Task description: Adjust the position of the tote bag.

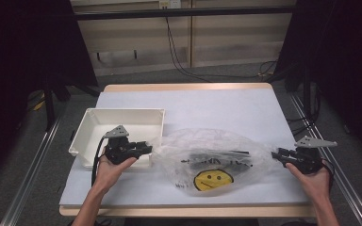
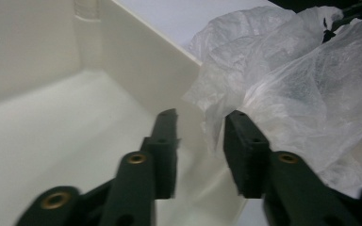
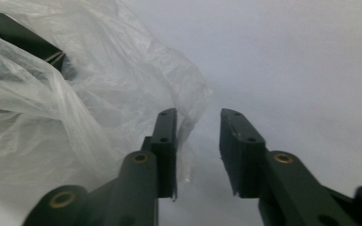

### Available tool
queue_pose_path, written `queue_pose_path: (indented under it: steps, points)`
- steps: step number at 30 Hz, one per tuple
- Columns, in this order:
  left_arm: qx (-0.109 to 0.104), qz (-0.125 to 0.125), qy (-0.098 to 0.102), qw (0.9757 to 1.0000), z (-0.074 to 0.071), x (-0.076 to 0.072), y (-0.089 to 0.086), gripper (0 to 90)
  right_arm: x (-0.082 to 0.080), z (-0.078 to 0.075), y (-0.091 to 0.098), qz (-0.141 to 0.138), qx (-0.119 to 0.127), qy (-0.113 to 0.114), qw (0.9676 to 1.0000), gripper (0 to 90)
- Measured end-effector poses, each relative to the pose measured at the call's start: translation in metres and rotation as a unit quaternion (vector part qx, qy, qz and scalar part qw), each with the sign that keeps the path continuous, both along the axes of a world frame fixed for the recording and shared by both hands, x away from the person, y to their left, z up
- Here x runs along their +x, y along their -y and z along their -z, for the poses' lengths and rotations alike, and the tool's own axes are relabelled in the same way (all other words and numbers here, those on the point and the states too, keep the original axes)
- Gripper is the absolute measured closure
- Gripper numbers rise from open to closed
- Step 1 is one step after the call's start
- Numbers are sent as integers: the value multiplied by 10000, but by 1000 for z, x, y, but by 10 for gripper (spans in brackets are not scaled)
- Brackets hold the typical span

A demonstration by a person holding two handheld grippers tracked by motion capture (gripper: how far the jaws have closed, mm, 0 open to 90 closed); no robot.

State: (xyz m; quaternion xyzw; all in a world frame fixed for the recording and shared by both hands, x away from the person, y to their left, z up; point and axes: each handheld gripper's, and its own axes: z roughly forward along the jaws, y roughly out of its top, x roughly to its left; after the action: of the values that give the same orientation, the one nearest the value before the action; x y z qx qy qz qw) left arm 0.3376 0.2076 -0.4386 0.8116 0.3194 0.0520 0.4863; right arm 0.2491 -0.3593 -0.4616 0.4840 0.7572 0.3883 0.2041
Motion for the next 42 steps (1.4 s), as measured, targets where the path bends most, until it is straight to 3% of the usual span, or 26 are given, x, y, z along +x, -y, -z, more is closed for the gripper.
queue_pose_path:
  steps: [2,3,4,7,10,15,23,25,26,28,30,33,35,36,38,42]
  points:
    - [-48,-55,14,10000,-2,-1,-1,546,-1,-2,0,9,25,53,10000,590]
    - [-224,-92,-26,9997,-4,-1,-5,473,-4,-6,0,8,87,87,9999,540]
    - [-226,-174,13,9996,-5,-1,-6,431,-5,-8,0,18,101,125,9999,512]
    - [-226,-205,54,9995,-7,-2,-10,423,-6,-12,1,25,165,215,9996,447]
    - [-301,-269,113,9991,-12,-4,-14,354,-8,-18,5,14,272,324,9991,336]
    - [-361,-307,216,9986,-20,-10,-18,275,-14,-29,6,-15,463,511,9976,262]
    - [-529,-469,435,9965,-34,-20,-27,229,-19,-46,6,-66,595,714,9956,185]
    - [-580,-415,537,9960,-40,-25,-25,282,-19,-55,8,-46,633,819,9946,187]
    - [-573,-406,588,9958,-43,-27,-23,324,-19,-57,7,-32,672,840,9942,206]
    - [-568,-196,652,9961,-47,-31,-16,422,-18,-59,2,-212,656,807,9943,328]
    - [-518,-206,728,9958,-49,-34,-10,509,-15,-58,-9,-414,632,740,9944,441]
    - [-566,167,744,9955,-53,-43,11,636,-9,-56,-27,-800,653,667,9924,587]
    - [-489,352,708,9957,-54,-45,23,684,-4,-57,-38,-993,595,594,9915,669]
    - [-489,352,708,9957,-54,-45,23,712,-4,-57,-38,-993,595,594,9915,669]
    - [-407,642,664,9949,-52,-44,41,759,3,-60,-51,-1209,601,568,9892,770]
    - [-340,840,586,9942,-48,-40,61,811,10,-60,-66,-1491,618,462,9858,871]
